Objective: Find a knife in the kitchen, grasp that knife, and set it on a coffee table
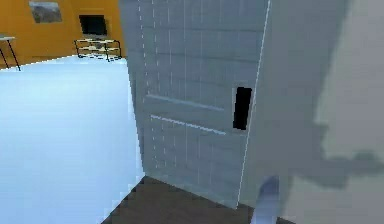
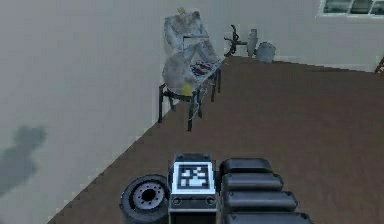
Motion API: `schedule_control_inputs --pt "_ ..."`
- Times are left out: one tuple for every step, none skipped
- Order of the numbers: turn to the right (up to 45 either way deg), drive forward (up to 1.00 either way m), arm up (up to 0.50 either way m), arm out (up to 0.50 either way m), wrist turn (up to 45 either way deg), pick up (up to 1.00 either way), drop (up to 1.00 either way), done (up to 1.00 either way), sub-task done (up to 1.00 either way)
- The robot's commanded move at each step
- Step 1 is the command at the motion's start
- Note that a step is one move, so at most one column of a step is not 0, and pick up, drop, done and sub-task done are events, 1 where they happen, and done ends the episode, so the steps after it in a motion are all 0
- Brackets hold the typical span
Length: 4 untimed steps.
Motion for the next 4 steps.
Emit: schedule_control_inputs --pt "-42.0 0.00 0.00 0.00 0.0 0.00 0.00 0.00 0.00" --pt "0.0 1.00 0.00 0.00 0.0 0.00 0.00 0.00 0.00" --pt "0.0 0.35 0.00 0.00 0.0 0.00 0.00 0.00 0.00" --pt "21.0 0.00 0.00 0.00 0.0 0.00 0.00 0.00 0.00"
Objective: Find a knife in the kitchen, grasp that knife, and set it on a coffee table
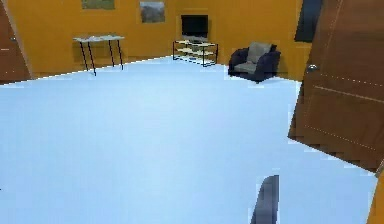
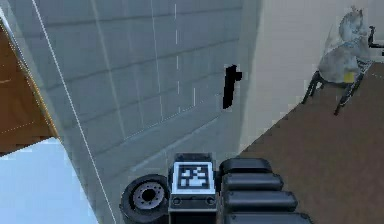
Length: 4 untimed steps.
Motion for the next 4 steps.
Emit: schedule_control_inputs --pt "0.0 0.75 0.00 0.00 0.0 0.00 0.00 0.00 0.00" --pt "18.0 0.00 0.00 0.00 0.0 0.00 0.00 0.00 0.00" --pt "0.0 1.00 0.00 0.00 0.0 0.00 0.00 0.00 0.00" --pt "3.0 0.00 0.00 0.00 0.0 0.00 0.00 0.00 0.00"
